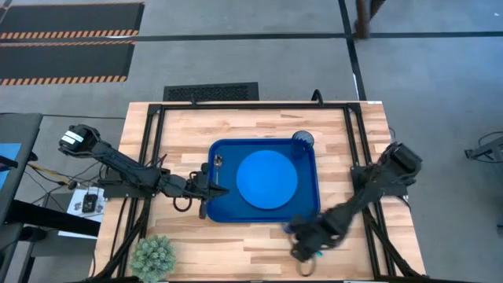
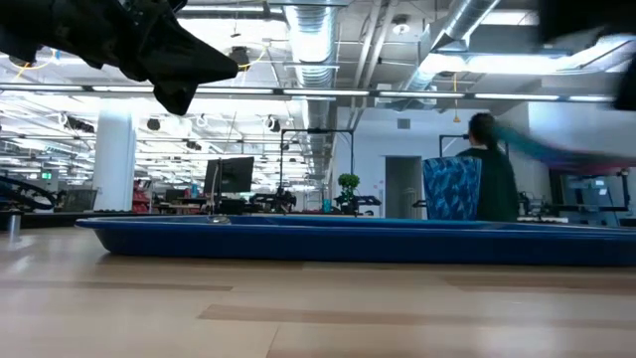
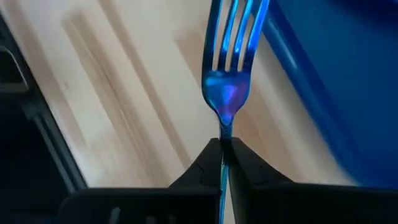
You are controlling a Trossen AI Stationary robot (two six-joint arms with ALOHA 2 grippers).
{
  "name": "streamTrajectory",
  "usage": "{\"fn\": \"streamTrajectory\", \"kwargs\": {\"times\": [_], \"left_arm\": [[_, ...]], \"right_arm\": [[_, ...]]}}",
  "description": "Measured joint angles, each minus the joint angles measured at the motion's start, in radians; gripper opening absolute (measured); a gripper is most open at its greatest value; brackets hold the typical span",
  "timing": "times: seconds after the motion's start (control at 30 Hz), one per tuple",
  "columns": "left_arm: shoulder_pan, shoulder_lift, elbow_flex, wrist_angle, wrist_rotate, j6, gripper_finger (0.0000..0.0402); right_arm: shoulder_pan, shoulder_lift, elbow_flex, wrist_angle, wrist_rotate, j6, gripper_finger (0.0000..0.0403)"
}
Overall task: Pick and place plate/cup/fork/spoon on tray
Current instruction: Put the blue fork on the dark blue tray to the right of the black spoon
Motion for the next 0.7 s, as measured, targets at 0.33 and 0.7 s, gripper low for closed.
{"fn": "streamTrajectory", "kwargs": {"times": [0.33, 0.7], "left_arm": [[0.0, 0.0, 0.0, -0.005, -0.026, -0.001, 0.0], [0.0, 0.0, 0.0, -0.026, -0.026, -0.008, 0.0]], "right_arm": [[-0.197, 0.338, 0.415, 0.023, -0.051, -0.419, 0.002], [-0.276, 0.589, 0.683, 0.016, -0.164, -0.573, 0.0021]]}}
